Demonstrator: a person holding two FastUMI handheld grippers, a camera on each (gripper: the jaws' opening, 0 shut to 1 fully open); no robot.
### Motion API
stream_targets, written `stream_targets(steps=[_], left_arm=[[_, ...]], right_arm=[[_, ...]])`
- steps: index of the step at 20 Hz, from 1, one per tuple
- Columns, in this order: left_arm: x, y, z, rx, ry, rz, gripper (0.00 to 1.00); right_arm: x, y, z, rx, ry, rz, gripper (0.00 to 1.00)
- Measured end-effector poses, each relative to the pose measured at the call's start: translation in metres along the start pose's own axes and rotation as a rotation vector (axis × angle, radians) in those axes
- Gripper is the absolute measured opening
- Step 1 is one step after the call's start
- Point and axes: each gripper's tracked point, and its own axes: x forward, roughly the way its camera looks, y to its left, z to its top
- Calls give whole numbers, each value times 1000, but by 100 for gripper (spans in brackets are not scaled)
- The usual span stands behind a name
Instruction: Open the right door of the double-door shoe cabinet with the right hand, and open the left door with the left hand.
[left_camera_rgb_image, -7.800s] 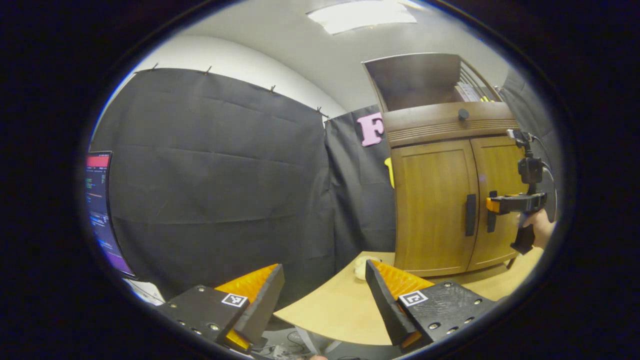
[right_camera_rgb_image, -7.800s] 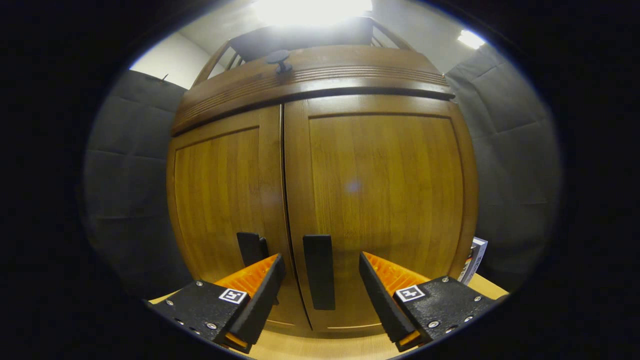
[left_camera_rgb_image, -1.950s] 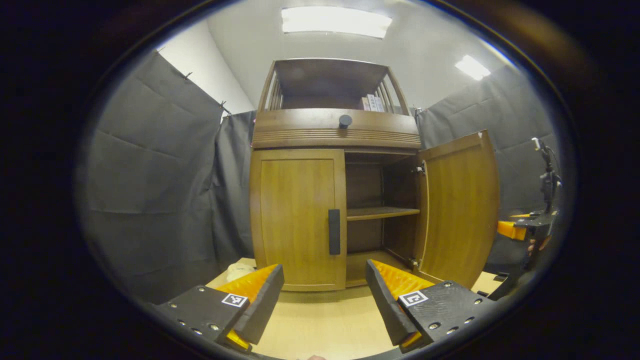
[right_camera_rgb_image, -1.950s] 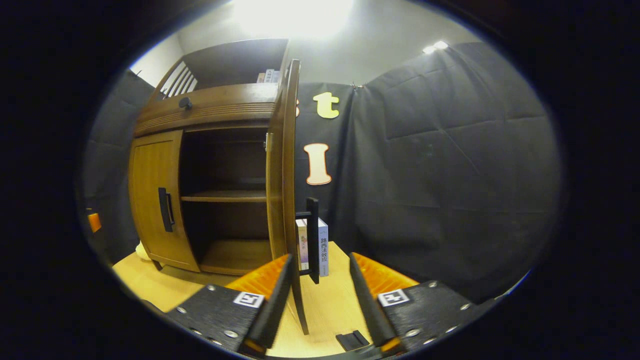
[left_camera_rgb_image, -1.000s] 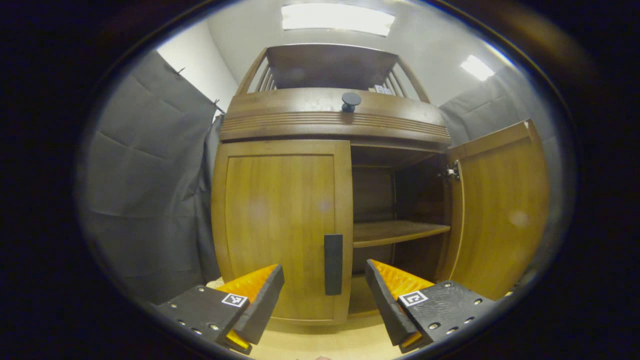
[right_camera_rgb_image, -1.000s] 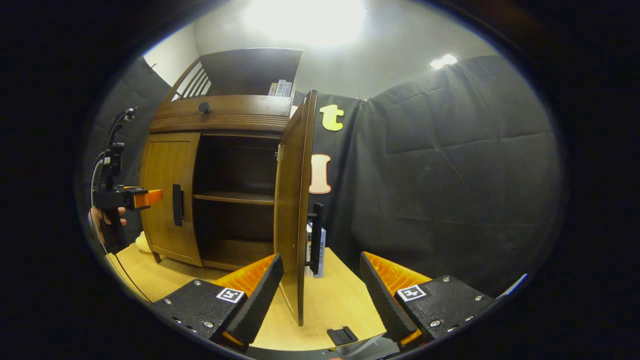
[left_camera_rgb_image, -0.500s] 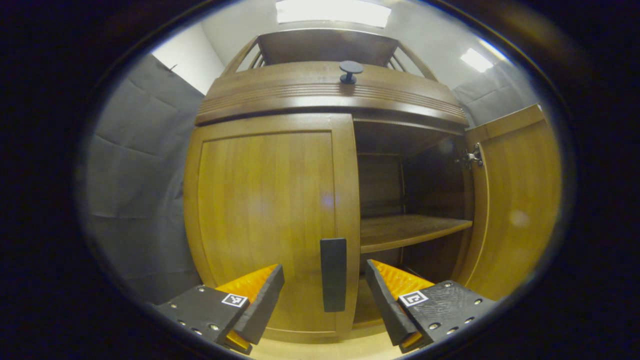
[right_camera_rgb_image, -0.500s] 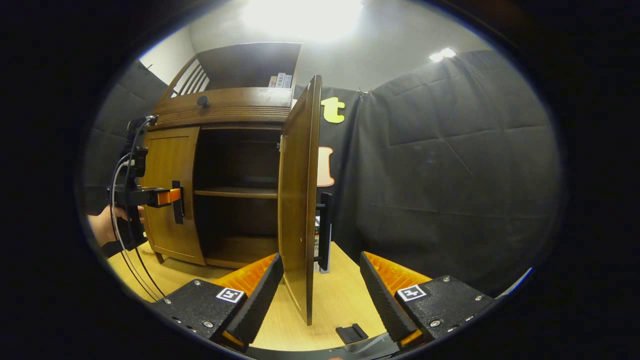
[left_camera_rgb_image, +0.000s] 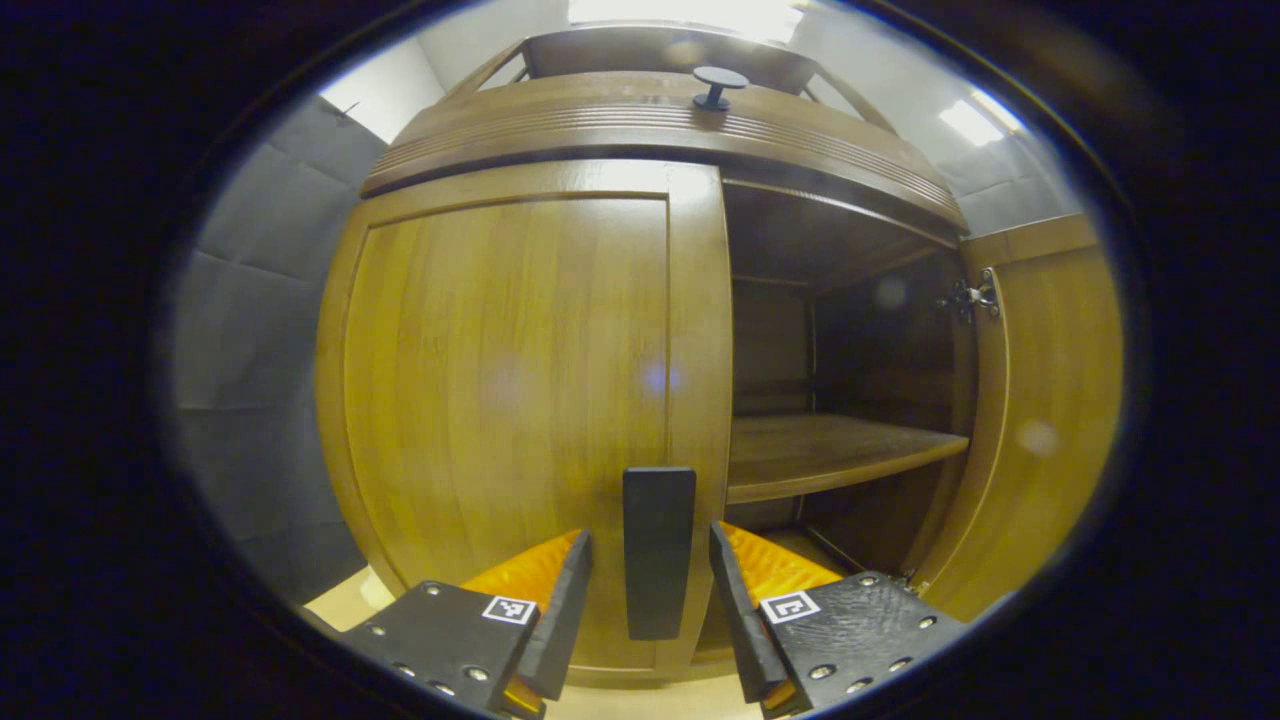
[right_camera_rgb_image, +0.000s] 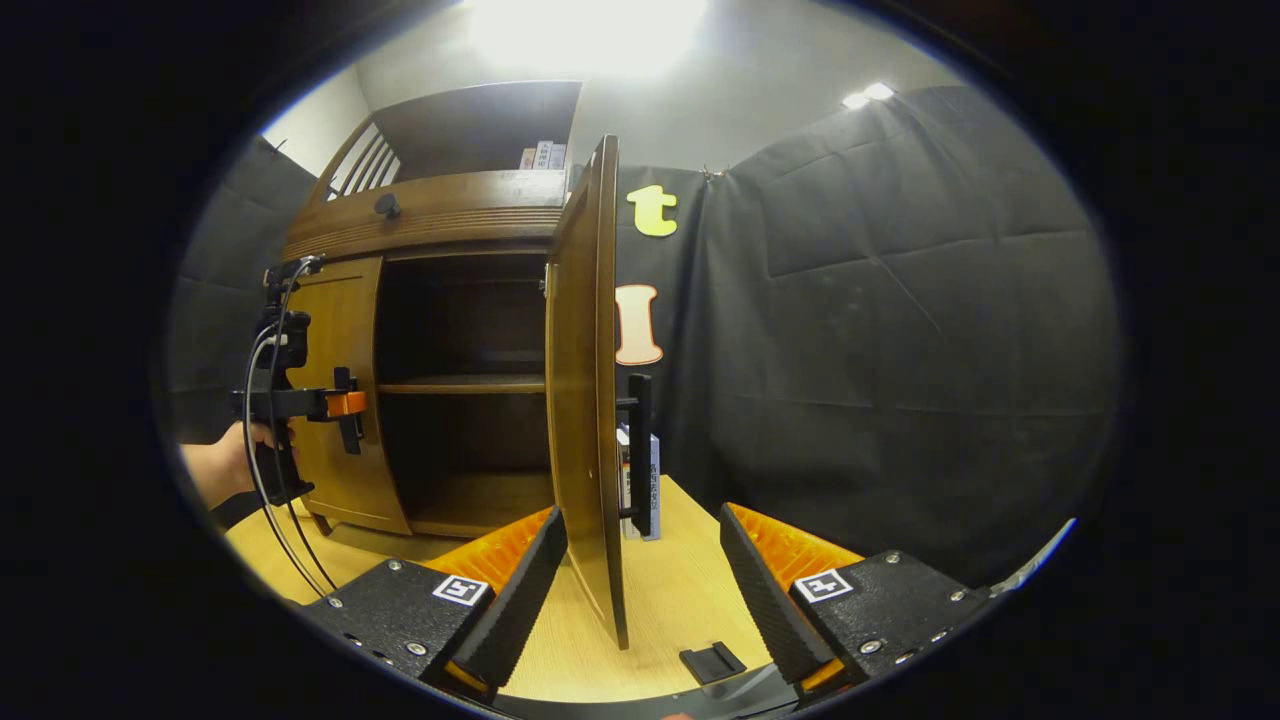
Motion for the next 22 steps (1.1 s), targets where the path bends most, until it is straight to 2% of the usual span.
stream_targets(steps=[3, 4, 7, 9, 10, 14, 15, 16, 17, 18, 22], left_arm=[[3, 2, -7, -19, 22, 3, 66], [2, -4, -8, -45, 20, -22, 57], [0, -1, -10, 6, 39, -5, 29], [-1, 0, -9, 9, 49, 8, 15], [-3, 0, -8, 2, 49, 8, 19], [-23, 0, -11, -5, 42, -5, 24], [-27, 1, -10, -6, 42, -6, 24], [-29, 2, -10, -10, 44, -6, 19], [-30, 2, -9, -12, 44, -4, 19], [-33, 4, -7, -10, 43, -1, 24], [-48, 6, -1, -14, 37, -4, 24]], right_arm=[[-3, 5, 2, -10, -6, 15, 95], [-5, 5, 3, -13, -9, 20, 95], [-12, 1, 4, -17, -10, 27, 95], [-13, 1, 5, -15, -14, 26, 95], [-14, 0, 5, -12, -15, 24, 95], [-19, -1, 6, -2, -14, 28, 95], [-22, 0, 5, 0, -14, 30, 95], [-23, 1, 6, 2, -15, 35, 95], [-22, 2, 8, 4, -14, 40, 94], [-23, 3, 10, 4, -17, 44, 95], [-29, 7, 12, 1, -21, 61, 94]])
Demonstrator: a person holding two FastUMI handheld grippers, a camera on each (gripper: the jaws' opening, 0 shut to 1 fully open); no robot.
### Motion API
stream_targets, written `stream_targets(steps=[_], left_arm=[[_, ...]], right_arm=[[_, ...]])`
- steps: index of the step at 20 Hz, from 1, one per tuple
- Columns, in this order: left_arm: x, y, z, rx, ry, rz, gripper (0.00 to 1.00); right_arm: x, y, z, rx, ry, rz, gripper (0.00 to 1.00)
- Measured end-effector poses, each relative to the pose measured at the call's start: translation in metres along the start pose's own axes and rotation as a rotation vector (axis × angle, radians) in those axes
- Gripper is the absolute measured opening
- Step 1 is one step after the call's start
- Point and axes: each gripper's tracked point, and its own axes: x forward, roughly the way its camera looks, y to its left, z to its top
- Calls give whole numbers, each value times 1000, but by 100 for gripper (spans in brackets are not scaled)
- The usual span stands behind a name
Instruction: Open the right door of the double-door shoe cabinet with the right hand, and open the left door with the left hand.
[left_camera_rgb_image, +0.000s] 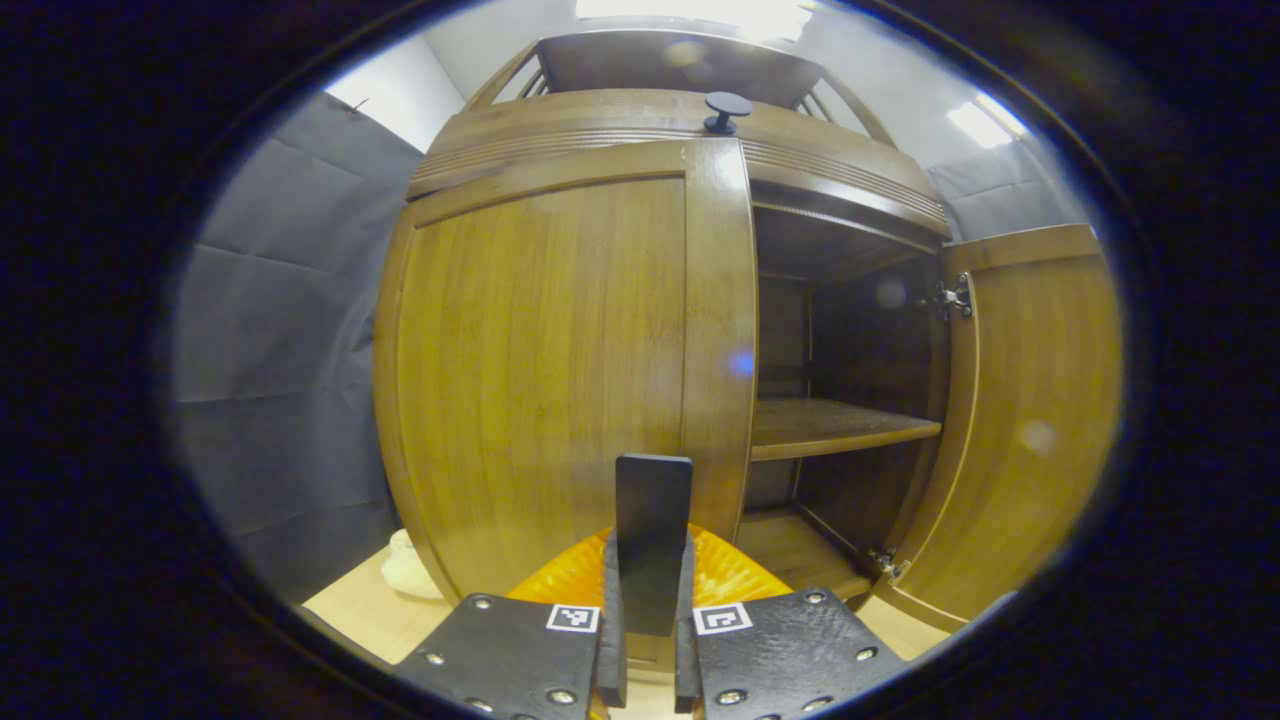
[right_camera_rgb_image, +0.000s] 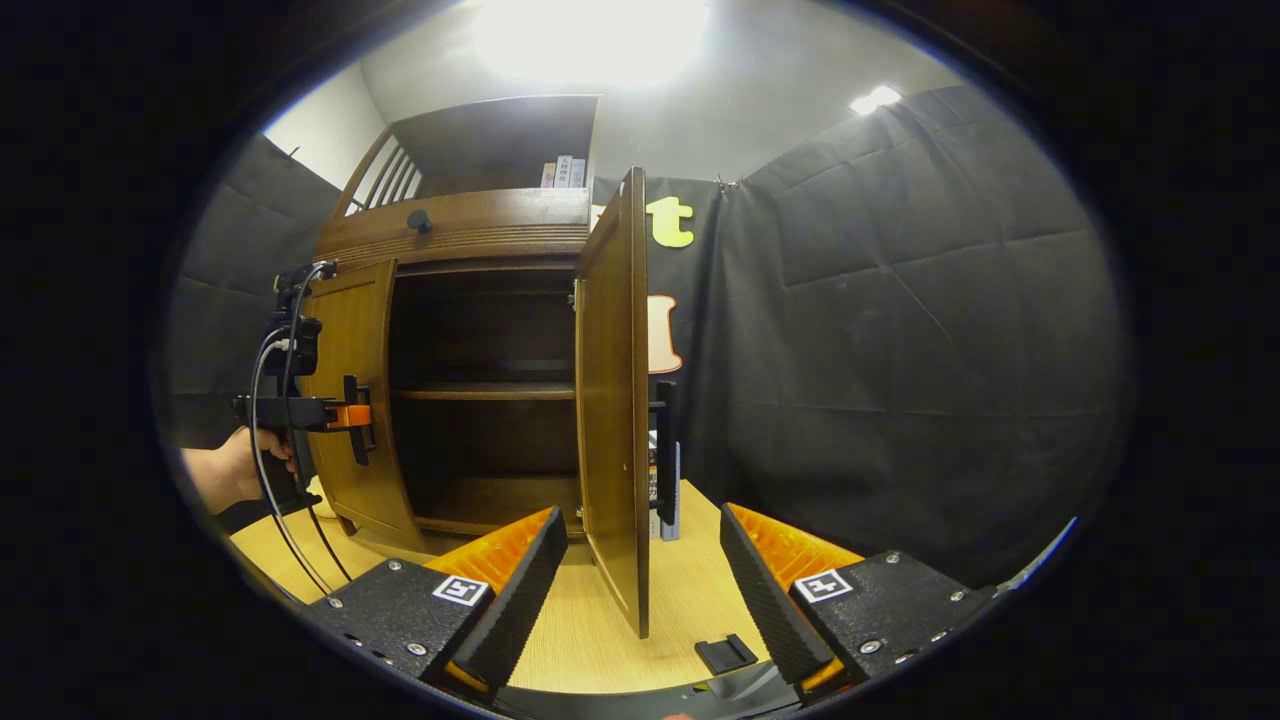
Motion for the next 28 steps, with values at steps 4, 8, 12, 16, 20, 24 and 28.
stream_targets(steps=[4, 8, 12, 16, 20, 24, 28], left_arm=[[-7, -1, 7, 4, -5, -7, 14], [-15, 12, 11, -4, -10, -3, 19], [-16, 23, 17, -11, -14, 5, 19], [-26, 24, 13, -9, -19, 10, 24], [-34, 24, 5, -11, -27, 19, 14], [-44, 18, 0, -27, -32, 34, 14], [-48, 30, 10, -22, -37, 50, 14]], right_arm=[[-7, 8, 0, 7, 0, 12, 95], [-11, 15, 3, 6, 1, 34, 95], [-12, 28, -5, 12, 7, 66, 95], [-16, 41, -6, 1, 7, 109, 95], [-19, 46, -6, -15, -3, 134, 95], [-18, 51, -7, -12, -3, 163, 95], [-20, 52, -7, -22, -19, 198, 95]])
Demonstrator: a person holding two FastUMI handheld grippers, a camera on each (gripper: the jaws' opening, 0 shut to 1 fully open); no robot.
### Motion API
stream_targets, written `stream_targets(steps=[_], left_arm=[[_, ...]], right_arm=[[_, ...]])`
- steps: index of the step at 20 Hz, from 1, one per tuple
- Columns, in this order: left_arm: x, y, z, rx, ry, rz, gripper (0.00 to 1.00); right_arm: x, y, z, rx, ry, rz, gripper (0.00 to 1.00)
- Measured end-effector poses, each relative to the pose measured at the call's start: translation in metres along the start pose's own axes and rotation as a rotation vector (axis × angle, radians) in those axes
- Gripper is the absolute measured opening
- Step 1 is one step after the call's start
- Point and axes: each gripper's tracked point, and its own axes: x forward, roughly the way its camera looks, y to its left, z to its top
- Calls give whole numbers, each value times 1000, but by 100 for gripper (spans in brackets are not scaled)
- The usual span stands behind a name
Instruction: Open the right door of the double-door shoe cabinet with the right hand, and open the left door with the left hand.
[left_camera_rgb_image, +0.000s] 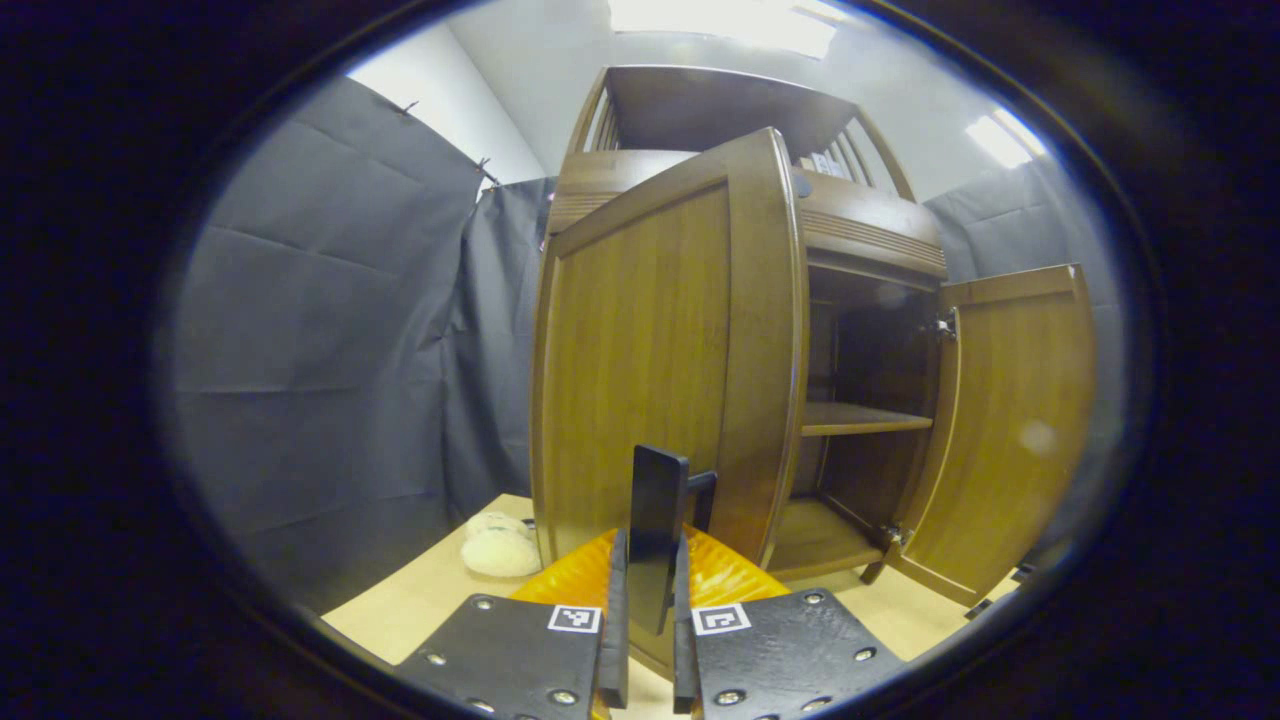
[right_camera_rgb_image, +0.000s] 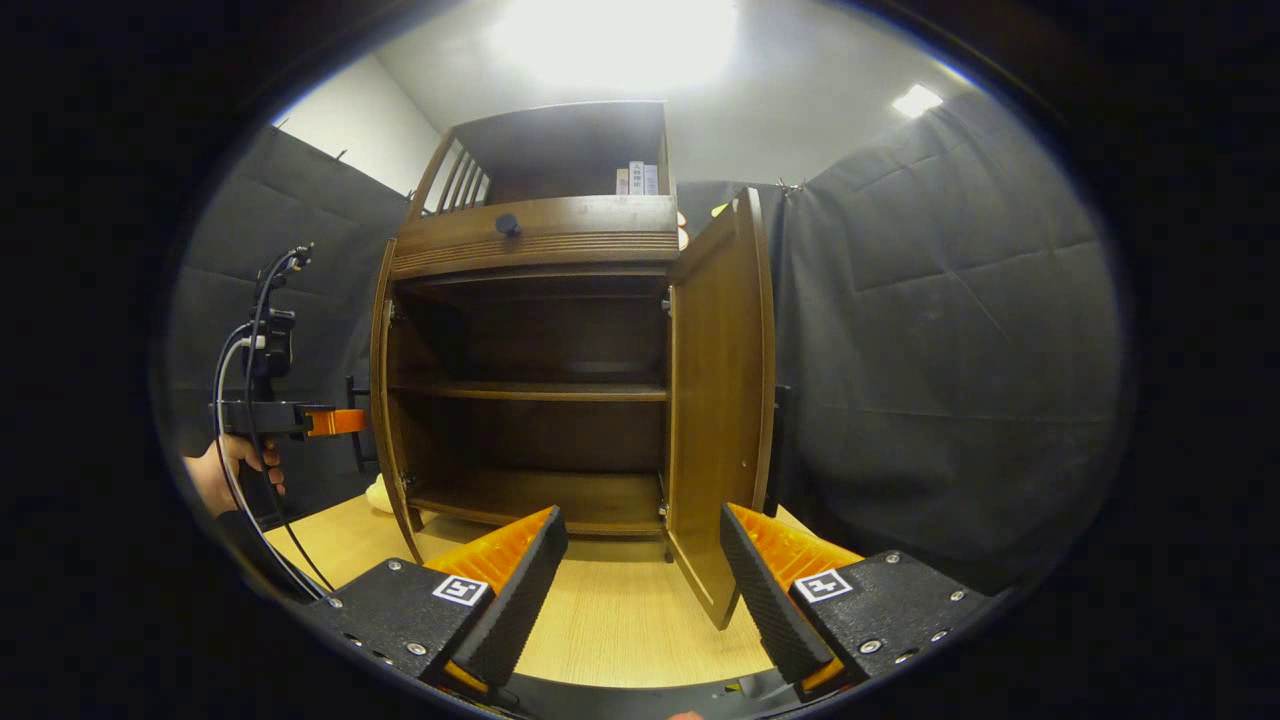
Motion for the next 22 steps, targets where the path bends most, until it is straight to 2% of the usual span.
stream_targets(steps=[7, 14, 16, 18, 20, 22], left_arm=[[-6, 5, 12, 13, -16, 67, 14], [9, 5, 31, 21, -16, 155, 12], [7, 8, 29, 30, -18, 171, 22], [1, 8, 32, 41, -22, 194, 22], [-3, 5, 42, 46, -25, 222, 13], [-5, 5, 46, 62, -37, 248, 13]], right_arm=[[2, 1, -5, -23, 13, 49, 94], [4, 2, -5, -30, 27, 76, 95], [4, 3, -5, -33, 25, 80, 95], [5, 4, -5, -30, 24, 83, 95], [5, 5, -6, -28, 28, 92, 95], [7, 5, -5, -33, 29, 97, 94]])
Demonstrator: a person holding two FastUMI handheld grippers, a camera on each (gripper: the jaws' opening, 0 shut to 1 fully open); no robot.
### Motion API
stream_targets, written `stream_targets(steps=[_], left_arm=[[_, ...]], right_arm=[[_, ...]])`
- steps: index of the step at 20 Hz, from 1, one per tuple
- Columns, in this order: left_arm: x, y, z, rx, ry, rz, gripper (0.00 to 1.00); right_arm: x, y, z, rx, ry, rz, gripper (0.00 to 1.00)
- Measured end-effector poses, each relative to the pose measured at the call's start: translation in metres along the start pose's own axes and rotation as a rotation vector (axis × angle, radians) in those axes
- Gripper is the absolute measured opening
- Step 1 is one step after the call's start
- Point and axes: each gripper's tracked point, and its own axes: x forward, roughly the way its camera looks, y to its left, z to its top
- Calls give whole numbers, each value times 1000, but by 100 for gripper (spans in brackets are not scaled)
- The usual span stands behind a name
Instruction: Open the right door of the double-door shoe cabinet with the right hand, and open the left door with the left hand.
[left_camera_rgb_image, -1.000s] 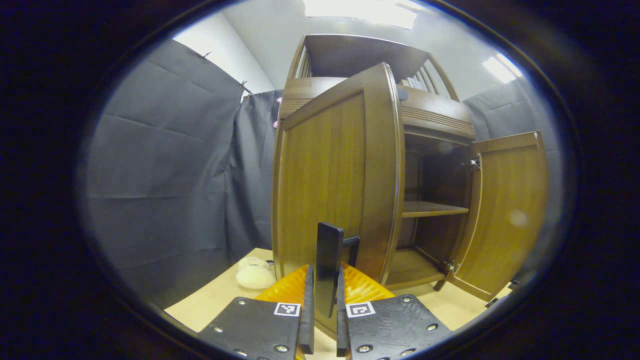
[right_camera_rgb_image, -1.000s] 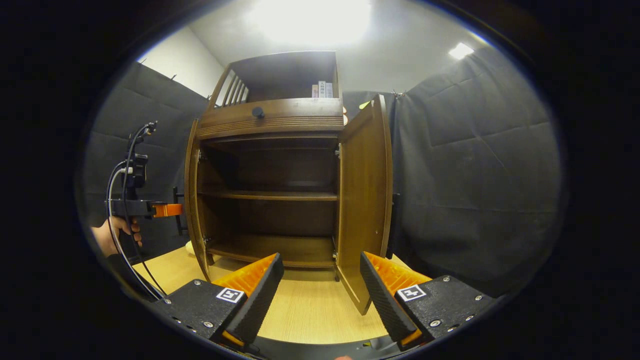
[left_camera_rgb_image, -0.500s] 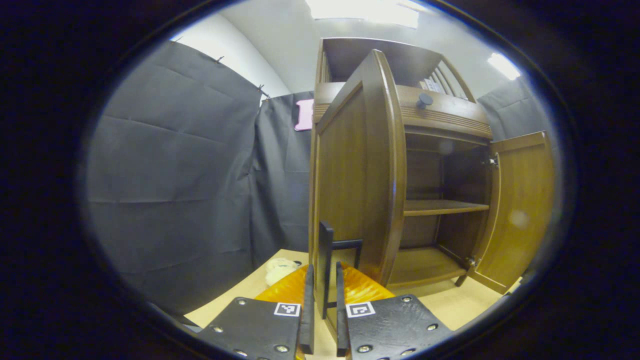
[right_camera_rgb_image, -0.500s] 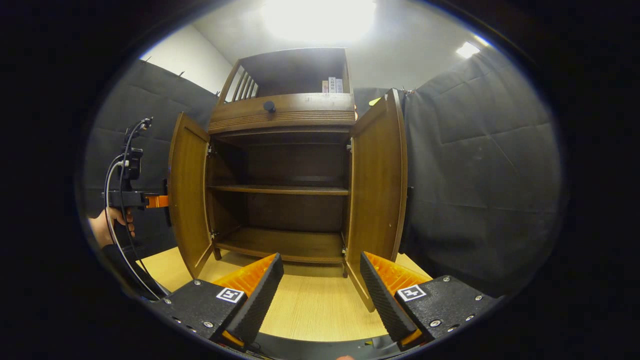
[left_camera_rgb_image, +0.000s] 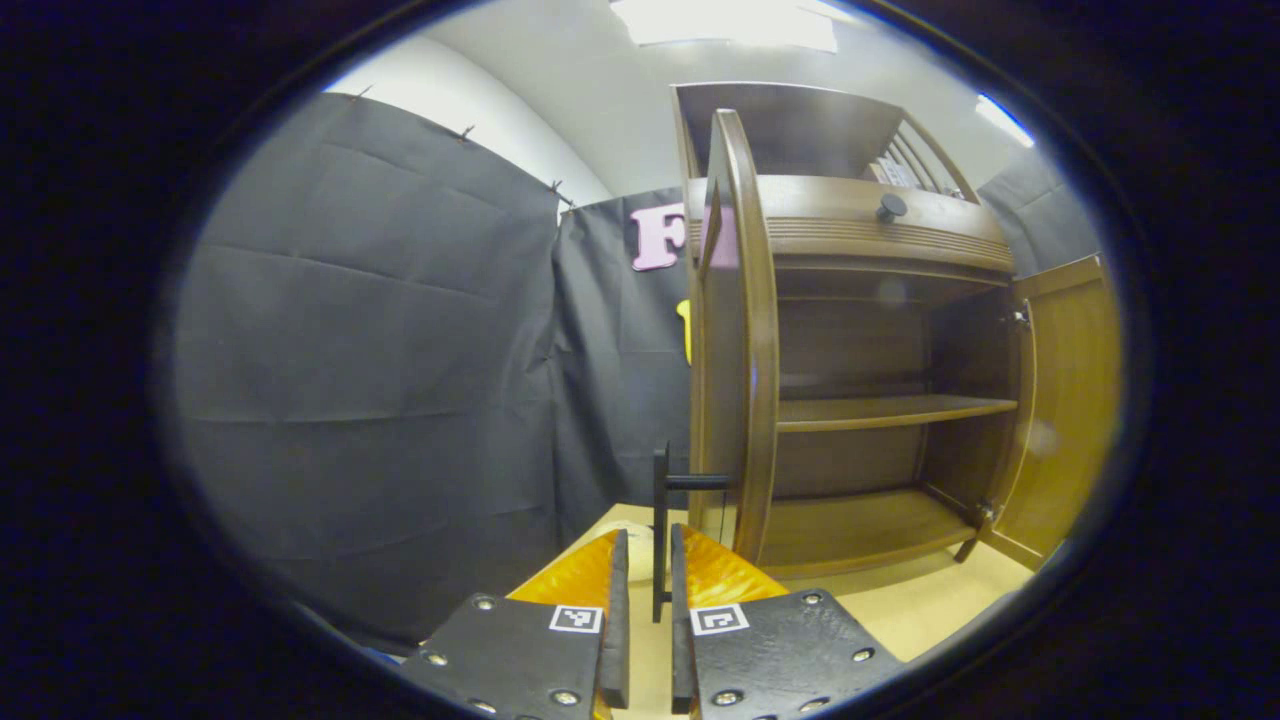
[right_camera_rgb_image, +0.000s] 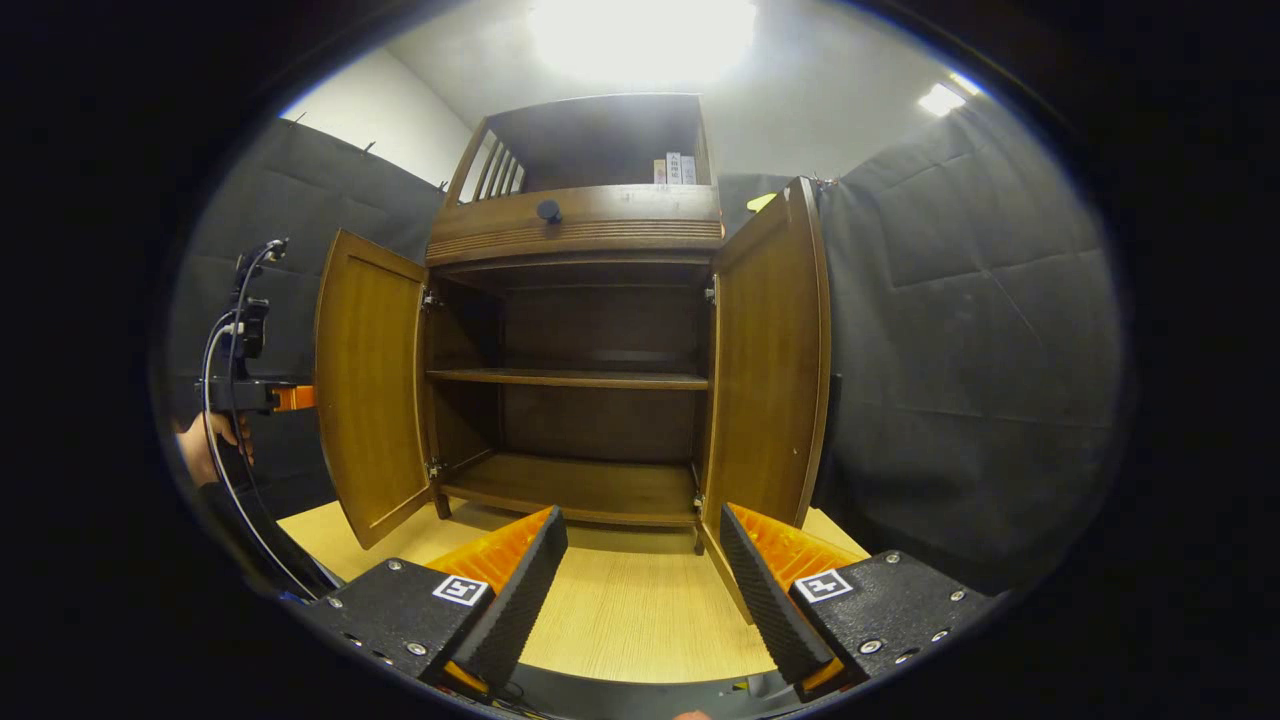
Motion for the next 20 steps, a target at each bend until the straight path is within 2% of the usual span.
stream_targets(steps=[5, 6, 10, 15, 16, 19, 20], left_arm=[[-7, 6, 10, 54, -44, 113, 13], [-7, 0, 10, 51, -45, 99, 17], [-21, -9, 14, 20, -43, 46, 17], [-82, -40, 34, -15, -86, -66, 17], [-90, -48, 37, -13, -85, -92, 22], [-118, -65, 45, -2, -95, -150, 22], [-126, -68, 46, 2, -103, -156, 12]], right_arm=[[2, -2, 4, 6, -21, 10, 95], [3, -2, 6, 4, -28, 9, 94], [-10, -6, 18, 0, -60, -5, 95], [-18, -17, 35, 26, -92, -31, 94], [-21, -19, 37, 27, -95, -37, 95], [-30, -21, 44, 27, -109, -48, 95], [-31, -22, 46, 27, -114, -51, 94]])
